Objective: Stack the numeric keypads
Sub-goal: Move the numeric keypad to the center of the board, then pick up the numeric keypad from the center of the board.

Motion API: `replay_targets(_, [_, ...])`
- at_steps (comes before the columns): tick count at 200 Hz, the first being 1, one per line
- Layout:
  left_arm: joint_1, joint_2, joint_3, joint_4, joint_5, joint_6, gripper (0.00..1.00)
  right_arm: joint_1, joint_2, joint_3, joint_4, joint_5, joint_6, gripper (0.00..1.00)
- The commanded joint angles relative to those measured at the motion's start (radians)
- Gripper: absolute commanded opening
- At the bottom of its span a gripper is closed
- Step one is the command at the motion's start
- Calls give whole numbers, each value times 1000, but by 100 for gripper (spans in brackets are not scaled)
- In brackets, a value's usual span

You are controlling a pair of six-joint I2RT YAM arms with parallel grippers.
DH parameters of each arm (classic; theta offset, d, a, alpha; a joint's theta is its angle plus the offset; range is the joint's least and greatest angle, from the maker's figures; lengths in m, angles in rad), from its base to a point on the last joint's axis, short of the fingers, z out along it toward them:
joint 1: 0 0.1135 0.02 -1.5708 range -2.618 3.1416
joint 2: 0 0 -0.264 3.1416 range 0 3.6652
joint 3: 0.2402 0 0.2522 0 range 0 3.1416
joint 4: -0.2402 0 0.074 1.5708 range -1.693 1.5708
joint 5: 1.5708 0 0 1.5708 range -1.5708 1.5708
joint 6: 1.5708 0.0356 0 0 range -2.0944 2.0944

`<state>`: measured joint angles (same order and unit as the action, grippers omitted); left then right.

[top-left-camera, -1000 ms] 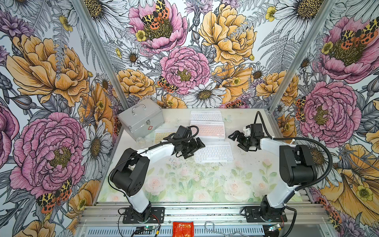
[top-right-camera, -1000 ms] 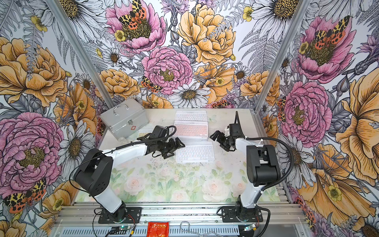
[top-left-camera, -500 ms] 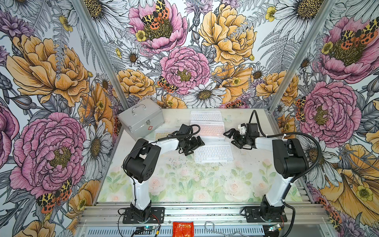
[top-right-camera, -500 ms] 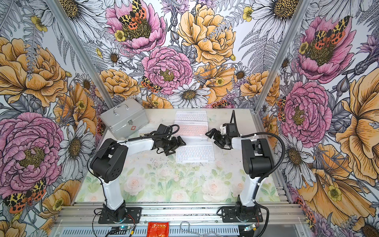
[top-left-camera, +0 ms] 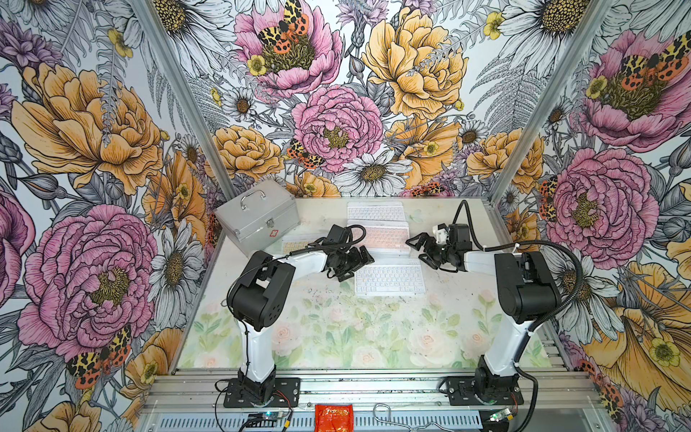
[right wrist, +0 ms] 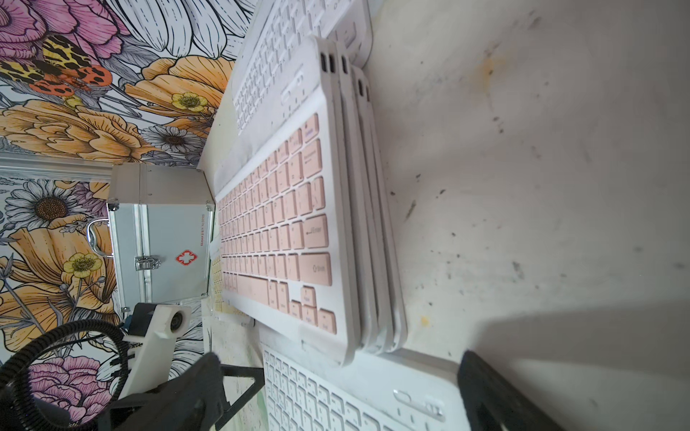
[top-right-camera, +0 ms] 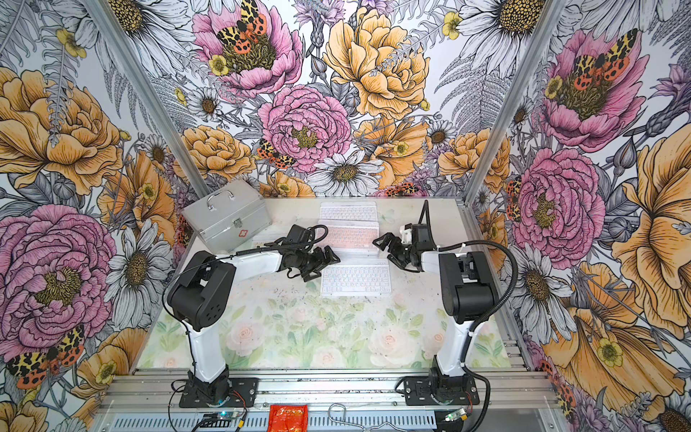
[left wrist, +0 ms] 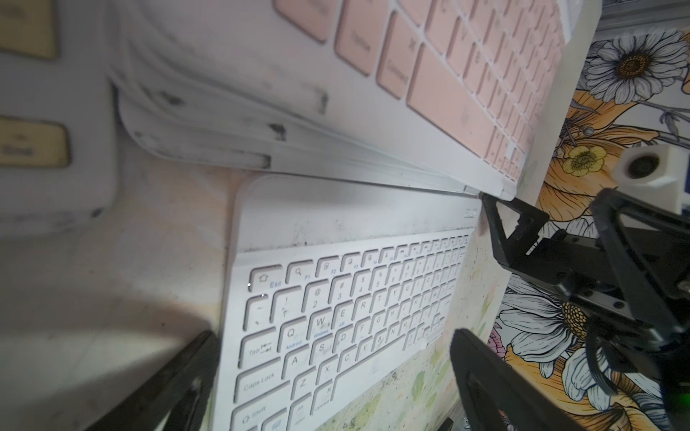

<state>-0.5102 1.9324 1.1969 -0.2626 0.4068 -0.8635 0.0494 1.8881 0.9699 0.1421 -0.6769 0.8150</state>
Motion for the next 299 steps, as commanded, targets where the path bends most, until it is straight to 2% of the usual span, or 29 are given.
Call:
replay_targets(1, [6,25,-2,-4,-6,6,99,7,-18,-23,2,20,-14,100])
replay_targets(34, [6,27,-7,-1,-2,6,99,4,-53,-35,-82,96,-71,100])
replay_targets(96, [7,29,-10,6,4,9,99,35,-31,-42,-57,45,-61,100])
replay_targets(158, [8,29,-13,8,6,10,99,43,-82,-57,-84,88,-71,100])
replay_targets(299, [12,31,-15,11,10,15,99,77,-121,-95,0,7,-65,100])
